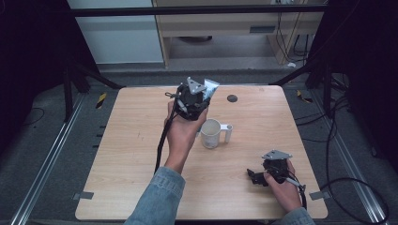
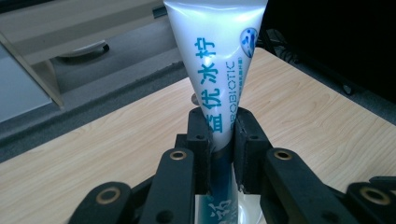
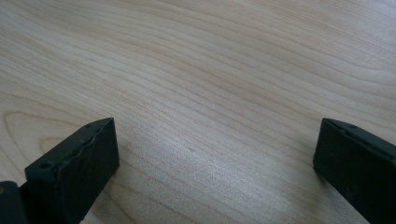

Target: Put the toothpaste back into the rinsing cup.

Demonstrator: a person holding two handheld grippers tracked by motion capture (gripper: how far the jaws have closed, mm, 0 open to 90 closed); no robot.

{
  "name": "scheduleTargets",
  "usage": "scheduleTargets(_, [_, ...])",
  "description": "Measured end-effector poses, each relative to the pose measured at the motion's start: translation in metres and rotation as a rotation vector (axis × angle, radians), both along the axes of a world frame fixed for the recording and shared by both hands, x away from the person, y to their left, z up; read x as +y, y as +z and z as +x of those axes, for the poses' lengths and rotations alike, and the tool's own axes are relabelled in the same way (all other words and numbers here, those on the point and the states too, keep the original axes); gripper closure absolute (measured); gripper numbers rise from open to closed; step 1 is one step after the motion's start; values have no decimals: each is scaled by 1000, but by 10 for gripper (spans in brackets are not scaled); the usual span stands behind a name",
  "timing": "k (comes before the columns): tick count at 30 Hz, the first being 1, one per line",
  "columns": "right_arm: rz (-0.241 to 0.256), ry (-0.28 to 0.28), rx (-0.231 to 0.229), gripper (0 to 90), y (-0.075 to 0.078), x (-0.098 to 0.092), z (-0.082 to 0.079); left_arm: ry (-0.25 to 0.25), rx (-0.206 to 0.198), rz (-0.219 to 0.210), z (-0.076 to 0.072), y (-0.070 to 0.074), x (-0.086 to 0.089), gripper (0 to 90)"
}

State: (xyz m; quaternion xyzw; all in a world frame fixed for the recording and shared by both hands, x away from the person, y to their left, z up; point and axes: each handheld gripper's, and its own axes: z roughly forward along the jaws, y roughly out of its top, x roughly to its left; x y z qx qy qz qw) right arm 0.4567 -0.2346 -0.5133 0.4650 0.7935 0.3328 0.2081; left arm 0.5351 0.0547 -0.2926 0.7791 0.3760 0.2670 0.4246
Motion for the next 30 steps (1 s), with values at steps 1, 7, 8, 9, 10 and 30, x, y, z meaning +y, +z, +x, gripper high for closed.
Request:
scheduleTargets(1, [4,-5,0,4,0,0,0,-1,-8,-9,0,1,-2,784])
scheduleTargets(7, [2,-2,3,4,0,0,0,-22,-31,-11,3,4,-14,784])
scheduleTargets(8, [2,-2,3,4,0,0,0,-25,-32,-9,4,4,-15,783])
scheduleTargets(9, [1,-1,2,4,0,0,0,-27,-35,-7,4,5,-17,784])
scheduleTargets(10, [1,-1,2,4,0,0,0,-27,-35,-7,4,5,-17,784])
scheduleTargets(30, [1,5,2,4,0,0,0,-16,-98,-65,6,5,-27,784])
